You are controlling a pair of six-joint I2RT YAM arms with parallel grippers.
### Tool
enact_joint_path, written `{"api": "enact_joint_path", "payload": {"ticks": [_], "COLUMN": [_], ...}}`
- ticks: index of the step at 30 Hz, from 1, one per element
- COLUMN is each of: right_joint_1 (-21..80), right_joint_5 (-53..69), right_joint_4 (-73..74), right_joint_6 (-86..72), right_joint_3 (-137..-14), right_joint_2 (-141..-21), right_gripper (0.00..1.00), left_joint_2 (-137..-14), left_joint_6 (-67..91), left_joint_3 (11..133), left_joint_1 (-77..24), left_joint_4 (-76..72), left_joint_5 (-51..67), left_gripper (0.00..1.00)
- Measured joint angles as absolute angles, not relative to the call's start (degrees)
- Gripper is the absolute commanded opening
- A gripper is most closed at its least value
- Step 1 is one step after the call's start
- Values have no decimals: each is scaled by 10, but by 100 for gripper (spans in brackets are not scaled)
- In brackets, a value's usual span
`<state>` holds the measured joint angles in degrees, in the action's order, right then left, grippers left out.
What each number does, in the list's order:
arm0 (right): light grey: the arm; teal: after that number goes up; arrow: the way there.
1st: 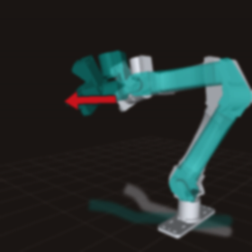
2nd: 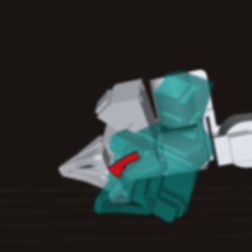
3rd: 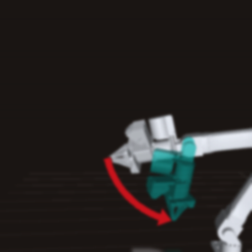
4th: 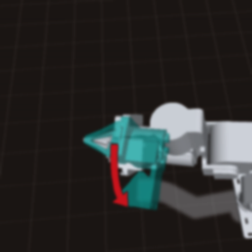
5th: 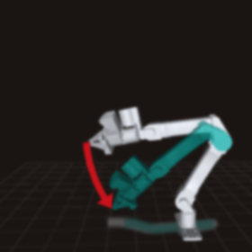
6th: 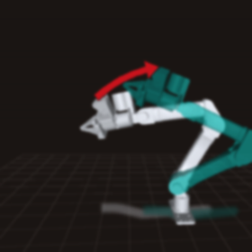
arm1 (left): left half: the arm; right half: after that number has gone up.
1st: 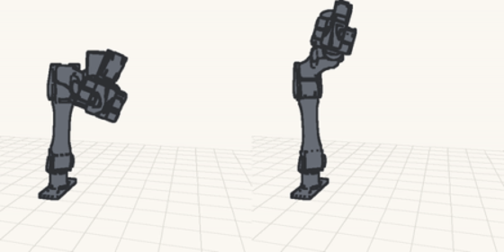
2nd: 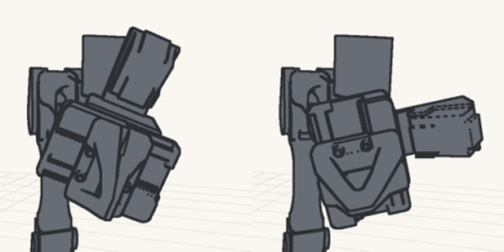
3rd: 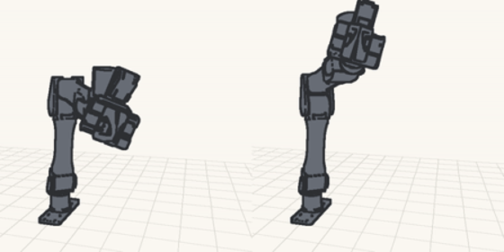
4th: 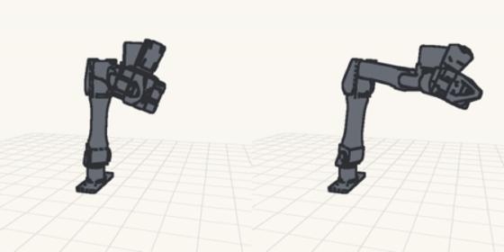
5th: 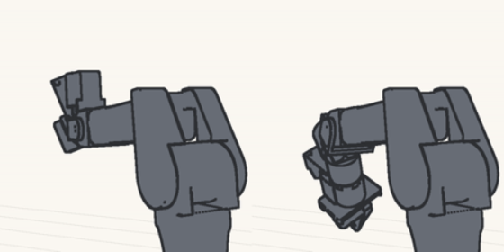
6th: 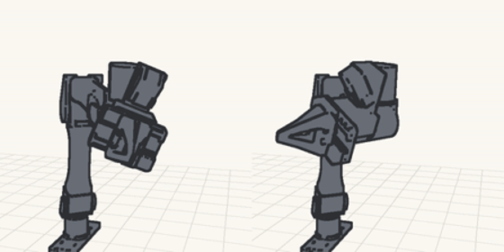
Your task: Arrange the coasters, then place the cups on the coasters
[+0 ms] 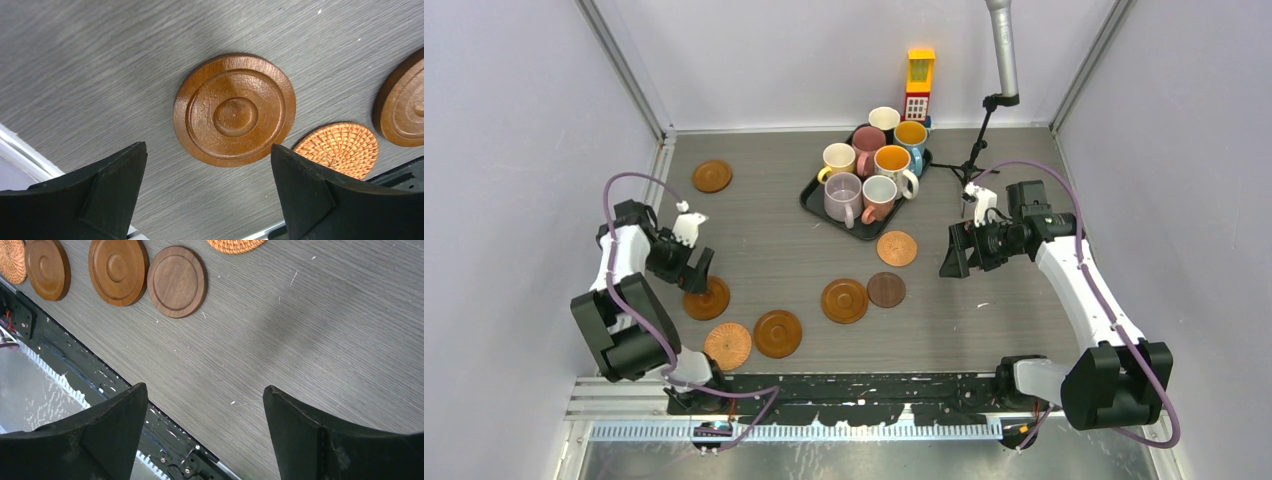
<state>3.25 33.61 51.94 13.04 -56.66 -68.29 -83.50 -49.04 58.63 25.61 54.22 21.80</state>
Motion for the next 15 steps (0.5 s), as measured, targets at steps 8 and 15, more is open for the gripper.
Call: {"api": "enact_joint_path", "payload": {"ticks": [8,15], "right_joint_1": [32,32], "right_joint_5": [336,335], "right_joint_4": [520,521], "right_joint_6": [134,134], "right_joint_3": [-567,-567], "right_joint_2": [-684,-687], "right_gripper": [89,89], "left_joint_2": [-887,-905], "left_joint_6": [-487,-491], "left_joint_3": [542,519], "left_joint_1": [256,254], "left_joint_4": [478,429], "left_joint_5": [180,156], "left_gripper": [88,81]}}
